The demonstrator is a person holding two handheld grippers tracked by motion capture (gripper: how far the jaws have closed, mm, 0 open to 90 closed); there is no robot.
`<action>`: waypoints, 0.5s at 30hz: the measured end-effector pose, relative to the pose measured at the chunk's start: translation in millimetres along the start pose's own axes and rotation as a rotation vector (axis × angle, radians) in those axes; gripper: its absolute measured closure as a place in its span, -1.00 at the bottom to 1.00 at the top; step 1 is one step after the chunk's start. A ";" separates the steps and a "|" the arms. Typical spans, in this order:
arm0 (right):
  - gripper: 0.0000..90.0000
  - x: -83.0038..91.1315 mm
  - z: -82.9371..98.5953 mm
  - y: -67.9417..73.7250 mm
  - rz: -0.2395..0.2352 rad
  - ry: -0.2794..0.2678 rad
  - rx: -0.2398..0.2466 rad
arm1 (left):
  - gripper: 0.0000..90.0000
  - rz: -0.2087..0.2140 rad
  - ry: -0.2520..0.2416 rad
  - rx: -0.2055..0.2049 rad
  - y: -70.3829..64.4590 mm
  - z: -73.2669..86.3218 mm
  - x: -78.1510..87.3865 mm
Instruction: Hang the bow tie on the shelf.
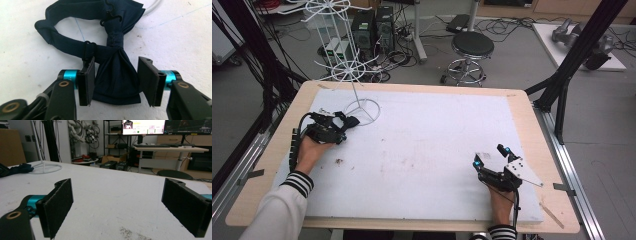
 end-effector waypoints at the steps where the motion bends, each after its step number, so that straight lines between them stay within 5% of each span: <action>1: -0.79 0.3 0.5 0.8 -0.002 0.004 -0.007 | 0.20 0.000 -0.004 -0.002 -0.2 -0.1 0.1; 15: -0.79 0.3 0.2 0.1 0.002 0.002 -0.004 | 0.76 -0.007 -0.029 0.041 2.5 0.0 3.3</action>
Point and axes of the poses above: each handheld gripper's, and its own axes: x roughly backward along the jaws, z roughly out of its underside, y roughly to its left, the point moved 9 cm from there along -x, roughly forward along the jaws, and after that the axes turned 1 degree about x, right-handed, at the moved point
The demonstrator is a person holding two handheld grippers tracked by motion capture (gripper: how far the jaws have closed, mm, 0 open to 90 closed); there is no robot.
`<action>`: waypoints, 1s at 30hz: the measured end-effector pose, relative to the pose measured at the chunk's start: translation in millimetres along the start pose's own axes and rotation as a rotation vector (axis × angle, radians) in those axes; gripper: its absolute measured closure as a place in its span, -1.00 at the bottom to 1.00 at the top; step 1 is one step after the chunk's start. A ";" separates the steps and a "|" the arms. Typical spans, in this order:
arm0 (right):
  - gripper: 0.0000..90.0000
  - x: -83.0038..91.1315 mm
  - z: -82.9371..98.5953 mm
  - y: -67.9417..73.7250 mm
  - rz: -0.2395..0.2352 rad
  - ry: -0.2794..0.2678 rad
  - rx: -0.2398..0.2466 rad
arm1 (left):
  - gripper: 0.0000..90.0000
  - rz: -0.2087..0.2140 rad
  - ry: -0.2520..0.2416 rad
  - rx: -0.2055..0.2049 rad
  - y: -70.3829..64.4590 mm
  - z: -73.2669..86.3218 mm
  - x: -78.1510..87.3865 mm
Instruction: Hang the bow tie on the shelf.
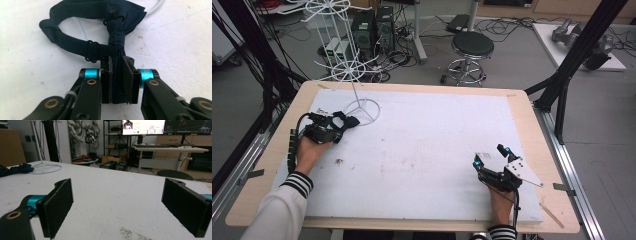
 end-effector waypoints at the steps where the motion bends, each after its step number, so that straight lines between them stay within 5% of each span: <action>1: -0.79 0.0 0.0 0.0 0.000 0.000 -0.001 | 0.77 -0.003 -0.001 -0.004 0.2 0.5 0.3; 16: -0.79 0.0 0.0 0.1 0.001 0.000 -0.001 | 0.80 0.020 -0.089 -0.003 -3.9 0.4 10.8; 30: -0.79 0.0 0.0 0.0 0.002 0.000 -0.001 | 0.80 0.068 -0.261 -0.026 -15.2 -13.8 42.9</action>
Point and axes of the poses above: each handheld gripper's, and its own axes: x roughly backward along the jaws, z roughly out of its underside, y roughly to its left, the point moved 9 cm from there along -x, roughly forward along the jaws, and after that the axes turned 1 degree about x, right-handed, at the moved point
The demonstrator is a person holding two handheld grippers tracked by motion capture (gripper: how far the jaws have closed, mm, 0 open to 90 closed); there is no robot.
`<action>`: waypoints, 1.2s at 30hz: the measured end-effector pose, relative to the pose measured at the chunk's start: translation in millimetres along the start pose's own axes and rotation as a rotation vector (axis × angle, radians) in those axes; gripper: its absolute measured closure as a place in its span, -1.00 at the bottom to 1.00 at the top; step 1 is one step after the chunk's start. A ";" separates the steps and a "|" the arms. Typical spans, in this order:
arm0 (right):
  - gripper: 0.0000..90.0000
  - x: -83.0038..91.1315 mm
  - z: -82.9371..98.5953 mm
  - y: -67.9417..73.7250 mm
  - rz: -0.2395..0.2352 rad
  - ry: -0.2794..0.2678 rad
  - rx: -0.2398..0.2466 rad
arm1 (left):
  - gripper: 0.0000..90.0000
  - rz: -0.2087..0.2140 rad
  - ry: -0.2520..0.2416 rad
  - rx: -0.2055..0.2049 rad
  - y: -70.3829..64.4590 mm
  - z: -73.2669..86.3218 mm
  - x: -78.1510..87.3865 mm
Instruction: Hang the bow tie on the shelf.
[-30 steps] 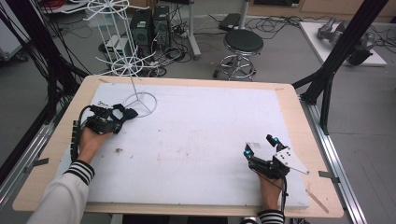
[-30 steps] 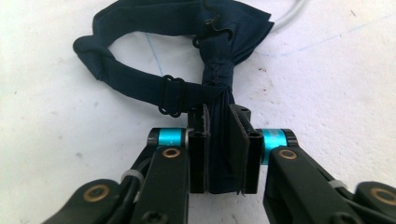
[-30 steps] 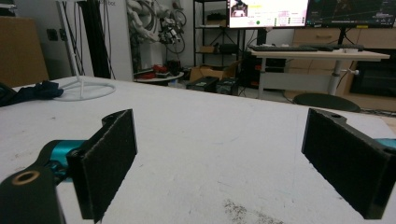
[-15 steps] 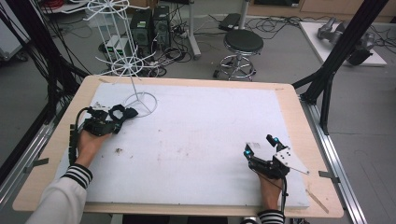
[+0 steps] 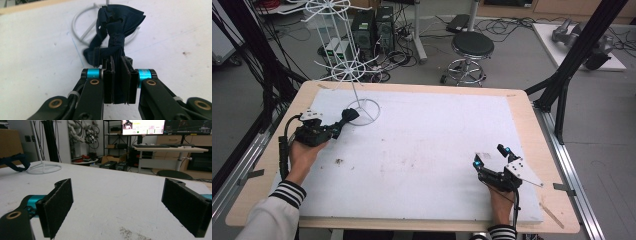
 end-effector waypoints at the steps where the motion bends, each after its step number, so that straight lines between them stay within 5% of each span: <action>1: -0.79 -0.1 -0.2 0.0 -0.001 -0.001 0.003 | 0.81 0.004 -0.013 0.000 -1.7 -1.5 1.6; 22: -0.79 -0.1 0.0 0.2 0.001 0.000 0.002 | 0.81 0.111 -0.204 -0.048 -41.2 -39.3 45.7; 36: -0.79 0.0 -0.2 -0.2 0.000 -0.001 0.005 | 0.81 0.122 -0.274 -0.084 -53.8 -63.2 72.0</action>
Point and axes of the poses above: each handheld gripper's, and its own axes: x roughly backward along the jaws, z roughly out of its underside, y roughly to its left, the point moved 9 cm from there along -x, roughly forward along the jaws, and after that the axes turned 1 degree about x, right-handed, at the moved point
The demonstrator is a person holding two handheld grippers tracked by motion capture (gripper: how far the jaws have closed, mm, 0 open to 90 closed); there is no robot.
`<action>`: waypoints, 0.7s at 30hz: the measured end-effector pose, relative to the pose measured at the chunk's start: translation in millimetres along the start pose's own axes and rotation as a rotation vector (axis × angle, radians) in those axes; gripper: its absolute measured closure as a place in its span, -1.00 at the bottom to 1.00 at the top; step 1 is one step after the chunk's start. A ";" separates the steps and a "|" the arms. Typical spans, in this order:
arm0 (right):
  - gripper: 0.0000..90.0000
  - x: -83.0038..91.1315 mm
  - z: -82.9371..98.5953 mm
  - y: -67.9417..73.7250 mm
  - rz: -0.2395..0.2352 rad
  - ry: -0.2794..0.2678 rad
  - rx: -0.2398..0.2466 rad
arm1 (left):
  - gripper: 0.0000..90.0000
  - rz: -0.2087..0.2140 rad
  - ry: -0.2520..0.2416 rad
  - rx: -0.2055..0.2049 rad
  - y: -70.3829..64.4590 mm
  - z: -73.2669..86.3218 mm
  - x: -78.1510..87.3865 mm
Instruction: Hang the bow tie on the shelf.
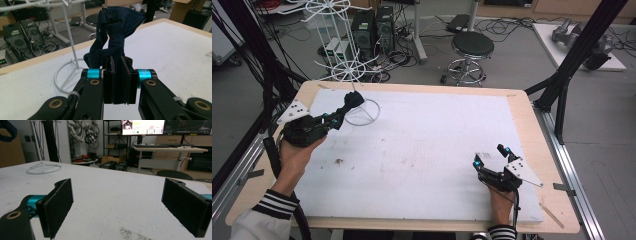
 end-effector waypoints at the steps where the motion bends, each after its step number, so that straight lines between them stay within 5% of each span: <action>1: -0.79 0.0 0.0 0.0 0.000 0.000 0.001 | 0.81 -0.001 -0.004 -0.003 -0.6 -2.8 1.4; 21: -0.79 0.2 0.0 0.2 0.000 0.000 -0.007 | 0.81 -0.013 -0.068 -0.053 -9.5 -53.9 13.9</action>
Point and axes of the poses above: each handheld gripper's, and its own axes: x roughly backward along the jaws, z roughly out of its underside, y roughly to its left, the point moved 9 cm from there along -x, roughly forward along the jaws, and after that the axes turned 1 degree about x, right-handed, at the moved point
